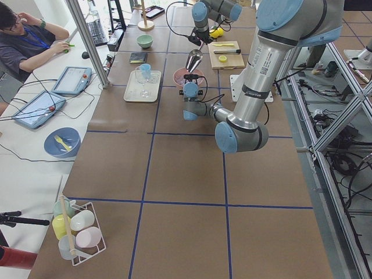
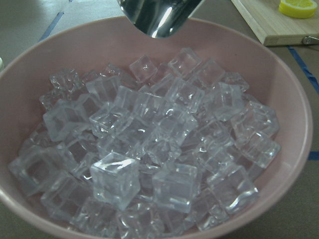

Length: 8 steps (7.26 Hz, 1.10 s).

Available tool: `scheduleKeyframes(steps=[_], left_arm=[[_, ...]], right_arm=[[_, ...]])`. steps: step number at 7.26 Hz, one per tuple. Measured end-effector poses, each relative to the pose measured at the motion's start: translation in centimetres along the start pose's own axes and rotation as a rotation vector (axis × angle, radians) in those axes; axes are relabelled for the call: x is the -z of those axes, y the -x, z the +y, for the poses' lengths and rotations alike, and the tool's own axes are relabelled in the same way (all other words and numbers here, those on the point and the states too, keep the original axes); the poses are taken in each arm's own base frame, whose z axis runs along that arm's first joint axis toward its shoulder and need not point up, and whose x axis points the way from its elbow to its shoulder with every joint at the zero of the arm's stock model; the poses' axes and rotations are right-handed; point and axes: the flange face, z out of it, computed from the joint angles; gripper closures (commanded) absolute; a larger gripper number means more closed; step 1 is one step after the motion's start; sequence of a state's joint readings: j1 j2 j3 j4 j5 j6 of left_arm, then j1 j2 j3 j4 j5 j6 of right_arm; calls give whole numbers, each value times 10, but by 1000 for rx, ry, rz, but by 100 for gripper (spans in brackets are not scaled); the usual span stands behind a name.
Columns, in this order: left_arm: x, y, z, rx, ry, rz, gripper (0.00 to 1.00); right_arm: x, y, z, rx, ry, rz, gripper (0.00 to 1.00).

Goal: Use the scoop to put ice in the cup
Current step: 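Push the scoop down into the ice cubes with the right gripper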

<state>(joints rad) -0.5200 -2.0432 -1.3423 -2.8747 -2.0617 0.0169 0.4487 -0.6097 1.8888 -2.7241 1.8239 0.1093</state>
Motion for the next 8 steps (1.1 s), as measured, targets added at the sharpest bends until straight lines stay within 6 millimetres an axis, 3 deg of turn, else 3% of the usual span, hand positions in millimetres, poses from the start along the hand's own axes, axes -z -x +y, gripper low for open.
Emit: scheduleKeyframes(steps=[2,8], left_arm=[[0,0,-1,0,-1,0,0],[0,0,-2,-3,-8,0,0]], right_arm=[[2,9,-20,1,51,28,100],[-4,29,-44,26,84,67,100]])
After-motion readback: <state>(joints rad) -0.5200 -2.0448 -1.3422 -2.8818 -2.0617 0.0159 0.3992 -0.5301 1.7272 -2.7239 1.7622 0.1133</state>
